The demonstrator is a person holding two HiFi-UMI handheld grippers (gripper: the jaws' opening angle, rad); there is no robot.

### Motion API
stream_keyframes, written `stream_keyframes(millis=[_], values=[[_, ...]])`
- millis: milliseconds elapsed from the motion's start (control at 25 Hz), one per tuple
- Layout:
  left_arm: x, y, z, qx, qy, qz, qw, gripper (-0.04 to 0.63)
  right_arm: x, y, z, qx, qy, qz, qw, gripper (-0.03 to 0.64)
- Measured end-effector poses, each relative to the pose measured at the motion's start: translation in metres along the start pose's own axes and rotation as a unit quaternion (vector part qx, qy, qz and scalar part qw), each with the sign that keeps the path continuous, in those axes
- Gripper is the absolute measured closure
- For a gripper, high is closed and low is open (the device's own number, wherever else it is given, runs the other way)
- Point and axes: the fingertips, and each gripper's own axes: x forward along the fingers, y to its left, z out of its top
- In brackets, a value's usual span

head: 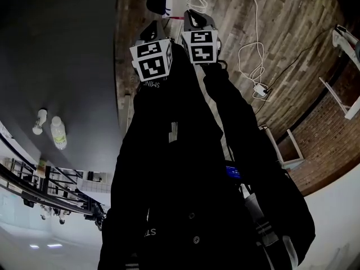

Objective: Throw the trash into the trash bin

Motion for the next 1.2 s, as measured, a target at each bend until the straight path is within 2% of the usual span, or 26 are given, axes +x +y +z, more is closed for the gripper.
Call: stream_keyframes(millis=[560, 1200], values=[[0.063, 0.012, -0.038, 0.008, 0.04, -0.001, 0.9992, 0.595, 0.064, 0.001, -0.04, 0.01, 0.03, 0.006, 0.999, 0.592], [0.067, 0.017, -0.044, 0.005, 0.035, -0.003, 0.9994, 0.595, 0.082, 0.003, -0.057, 0.033, 0.046, 0.018, 0.998, 0.589]])
